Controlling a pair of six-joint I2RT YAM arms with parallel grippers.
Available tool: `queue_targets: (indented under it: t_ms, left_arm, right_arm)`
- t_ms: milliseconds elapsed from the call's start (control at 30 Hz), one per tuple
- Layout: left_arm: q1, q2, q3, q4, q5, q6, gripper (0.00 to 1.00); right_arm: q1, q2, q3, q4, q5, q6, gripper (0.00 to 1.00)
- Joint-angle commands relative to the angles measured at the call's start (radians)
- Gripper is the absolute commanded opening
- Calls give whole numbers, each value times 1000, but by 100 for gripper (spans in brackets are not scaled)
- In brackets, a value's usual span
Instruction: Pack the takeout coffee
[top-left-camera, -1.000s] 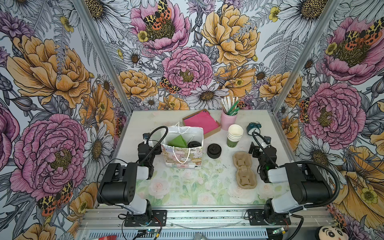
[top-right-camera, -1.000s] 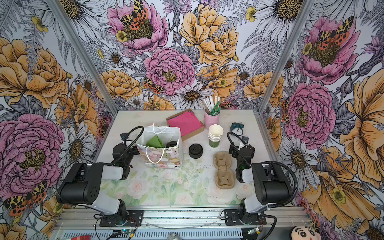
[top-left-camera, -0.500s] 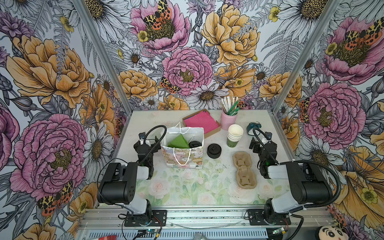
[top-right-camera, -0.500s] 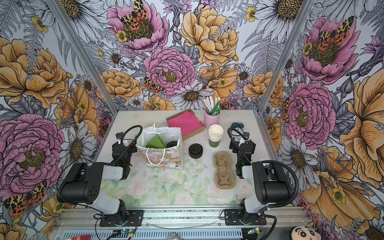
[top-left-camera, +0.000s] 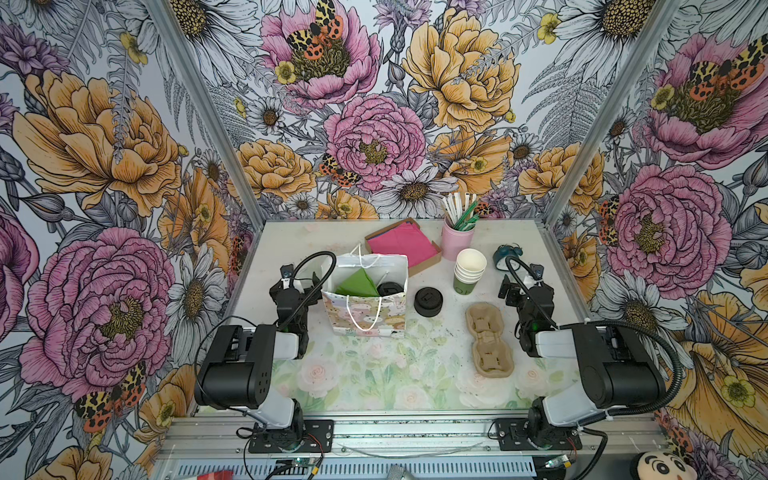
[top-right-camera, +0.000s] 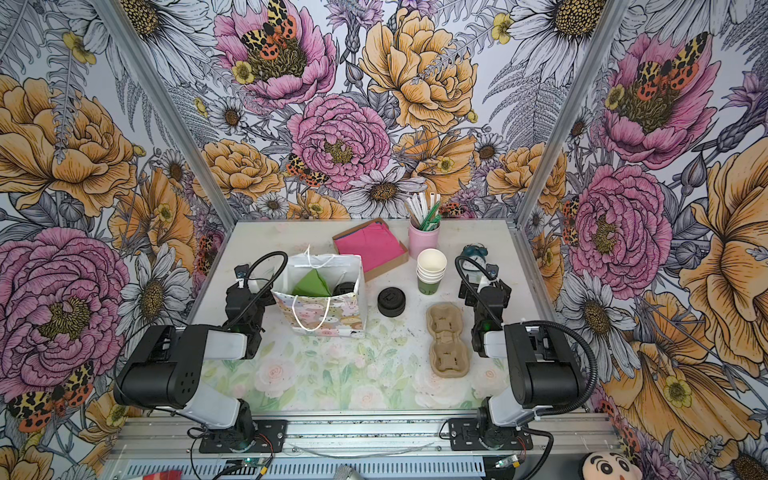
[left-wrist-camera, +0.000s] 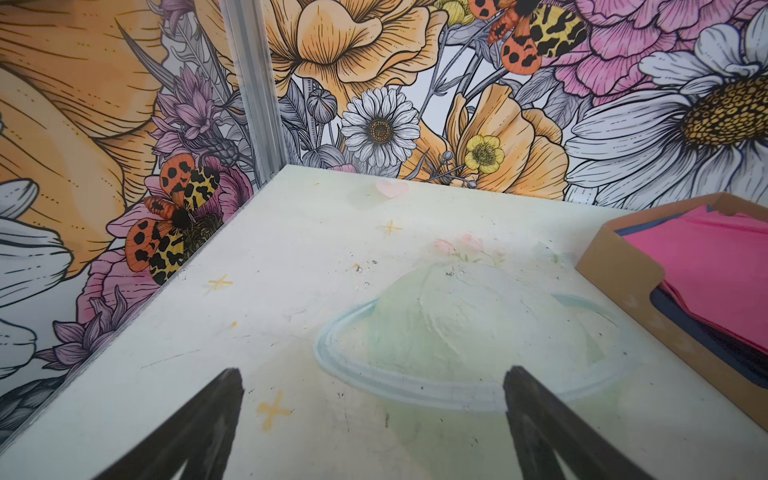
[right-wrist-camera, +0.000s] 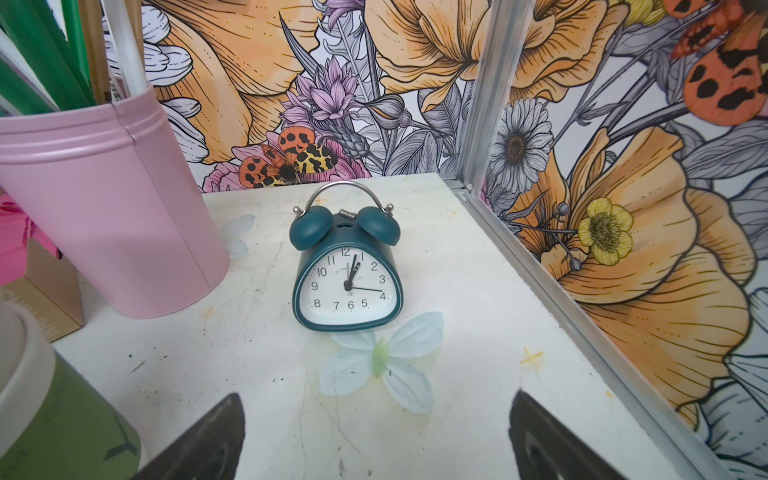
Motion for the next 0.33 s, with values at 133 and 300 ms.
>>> queue_targets:
  t_ms: [133, 300]
  left_arm:
    - [3, 4, 15, -4, 34, 18, 99]
    - [-2, 4, 14, 1, 35, 24, 99]
  right_arm:
    - [7, 2, 9, 10, -6, -3, 100]
    - [7, 2, 8, 12, -6, -4, 99]
